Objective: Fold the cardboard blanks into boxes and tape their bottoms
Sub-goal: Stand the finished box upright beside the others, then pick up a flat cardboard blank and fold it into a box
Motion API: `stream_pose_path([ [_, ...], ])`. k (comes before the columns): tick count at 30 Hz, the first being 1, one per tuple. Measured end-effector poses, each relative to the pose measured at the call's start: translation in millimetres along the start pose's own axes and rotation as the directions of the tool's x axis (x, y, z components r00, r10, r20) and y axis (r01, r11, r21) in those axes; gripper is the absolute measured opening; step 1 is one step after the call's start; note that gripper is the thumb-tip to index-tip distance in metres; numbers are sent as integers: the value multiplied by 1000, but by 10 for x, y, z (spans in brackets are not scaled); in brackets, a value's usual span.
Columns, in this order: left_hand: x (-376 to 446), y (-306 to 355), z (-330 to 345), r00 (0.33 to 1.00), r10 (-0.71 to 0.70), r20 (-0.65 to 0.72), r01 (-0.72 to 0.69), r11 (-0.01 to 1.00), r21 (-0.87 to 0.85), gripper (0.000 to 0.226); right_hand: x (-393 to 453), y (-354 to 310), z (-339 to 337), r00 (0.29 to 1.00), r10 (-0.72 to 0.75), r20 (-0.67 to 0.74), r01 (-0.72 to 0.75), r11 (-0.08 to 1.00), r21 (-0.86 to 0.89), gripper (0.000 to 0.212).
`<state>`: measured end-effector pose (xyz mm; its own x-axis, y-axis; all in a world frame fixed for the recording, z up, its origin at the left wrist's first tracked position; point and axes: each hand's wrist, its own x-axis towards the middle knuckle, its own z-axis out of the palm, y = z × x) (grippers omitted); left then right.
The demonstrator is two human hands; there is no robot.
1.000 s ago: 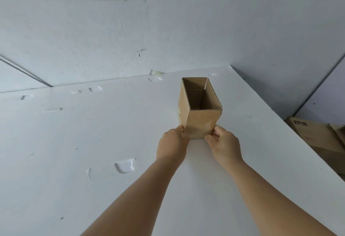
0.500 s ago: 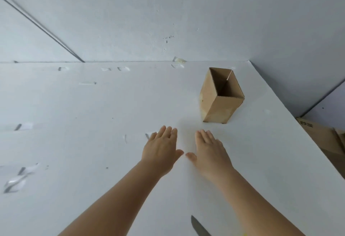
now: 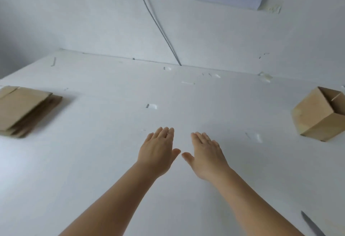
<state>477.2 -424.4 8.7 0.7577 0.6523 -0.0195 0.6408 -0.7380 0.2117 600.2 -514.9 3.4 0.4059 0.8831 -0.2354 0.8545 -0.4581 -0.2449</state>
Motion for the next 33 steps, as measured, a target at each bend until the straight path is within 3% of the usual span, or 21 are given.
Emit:
stream_pose_path([
  [14,-1508,-2405,-625,956,-273,-106,276,961,14,67,74,-2761,536,967,-252,23,252,968,-9,70],
  [24,-2068,-3579,-919,876,-457,-154,463,886,7,65,432,-3986,788,908,-416,49,417,908,-26,68],
  [33,-1795,-4706,-1204,858,-496,-133,505,862,40,62,1216,-4797,910,909,-414,42,414,910,-1,68],
])
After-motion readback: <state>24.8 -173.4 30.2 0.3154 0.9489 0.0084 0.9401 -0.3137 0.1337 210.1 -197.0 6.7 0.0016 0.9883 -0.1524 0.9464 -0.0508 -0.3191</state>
